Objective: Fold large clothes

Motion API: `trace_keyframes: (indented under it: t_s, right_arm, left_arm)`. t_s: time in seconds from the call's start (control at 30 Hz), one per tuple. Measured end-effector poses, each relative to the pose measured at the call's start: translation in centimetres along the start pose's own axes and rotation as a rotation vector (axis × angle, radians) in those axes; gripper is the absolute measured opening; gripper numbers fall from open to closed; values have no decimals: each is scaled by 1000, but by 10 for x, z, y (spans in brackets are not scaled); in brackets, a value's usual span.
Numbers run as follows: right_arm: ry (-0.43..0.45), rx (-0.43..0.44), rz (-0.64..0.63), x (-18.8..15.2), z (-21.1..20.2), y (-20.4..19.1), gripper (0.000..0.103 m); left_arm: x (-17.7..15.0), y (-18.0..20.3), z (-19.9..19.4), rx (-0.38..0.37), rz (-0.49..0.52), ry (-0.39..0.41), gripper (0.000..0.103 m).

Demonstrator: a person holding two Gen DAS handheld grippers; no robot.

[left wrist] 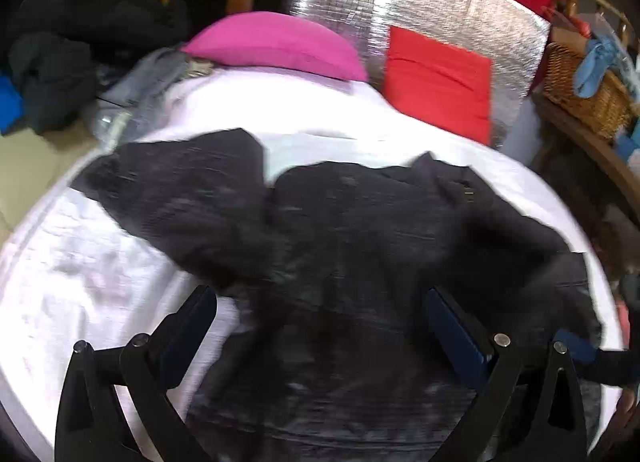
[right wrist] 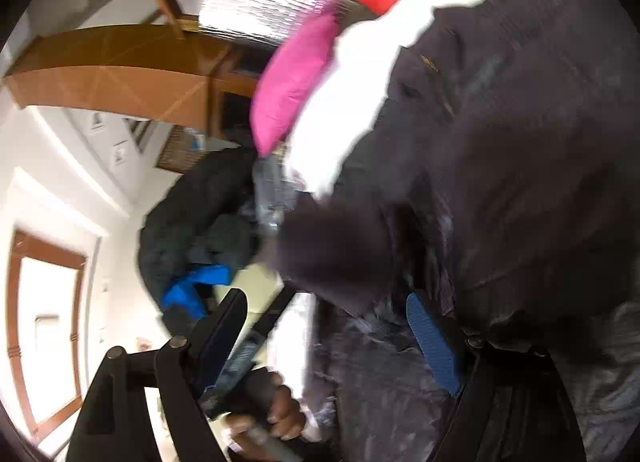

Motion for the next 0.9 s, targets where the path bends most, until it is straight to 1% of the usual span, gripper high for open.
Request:
trace_keyframes:
  t_s: [0.03,0.1,0.13,0.17,0.23,0.3,0.4,0.47,0.53,0.6,0.63,0.67,0.73,0.77,0.8,0.83,0.9]
  right_arm:
    - [28,-16,-9,-1,-13,-3,85]
    - [129,-107,-11,0,-45,-4,85]
    - [170,-136,-14,2,-52,-8,85]
    - [238,-196,-11,8,-72,-6,85]
    - [339,-347,15,20,-102,-1,85]
    - [415,-442,52,30,-129,12,85]
    - [462,-524,122,44,-148,33,85]
    - [466,-561,144,49,-155,44,85]
    - [463,-575,164,52,-151,53,85]
    - [441,-571,177,54,-147,57,85]
    - [432,-579,181,55,-150,62,85]
    - [424,-594,184,57,-143,62,85]
    - [411,-619,184,57,-138,71,85]
    - [407,-627,185,53,-143,76,85]
    - [403,-635,188,55,-139,76,85]
    - [400,-634,190,47,-150,90,85]
    - [397,-638,192,48,-147,92,85]
  left_arm:
    - [0,3,2,-17,-4,-8,103]
    - [0,8,4,-55,-2,-15,103]
    - [0,10,6,-79,-4,-28,103]
    - [0,10,8,-93,-9,-41,103]
    - [0,6,13,-125,-37,-80,103]
    - [1,-2,15,-168,-78,-110,103]
    - [5,-21,6,-218,-141,-96,103]
    - [6,-31,-3,-247,-159,-63,103]
    - [6,-38,-10,-278,-168,-42,103]
    - [5,-40,-8,-322,-167,-53,103]
    - [3,-39,-5,-342,-167,-66,103]
    - [2,-36,1,-367,-163,-97,103]
    - [0,-32,14,-386,-161,-166,103]
    - [-2,-28,21,-380,-163,-200,103]
    - [-3,-27,27,-368,-165,-225,103]
    - [-5,-24,33,-358,-165,-249,103]
    - [-7,-18,41,-358,-155,-280,102]
Point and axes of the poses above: each gripper's, at about its wrist camera, not at the fingertips, and z roughly the way its jaws point, y to its right, x to its top, the point moved 1 cm from there along z, roughly the way its jaws point, and after that the axes turned 10 degrees about -y, right-handed, at the moved point
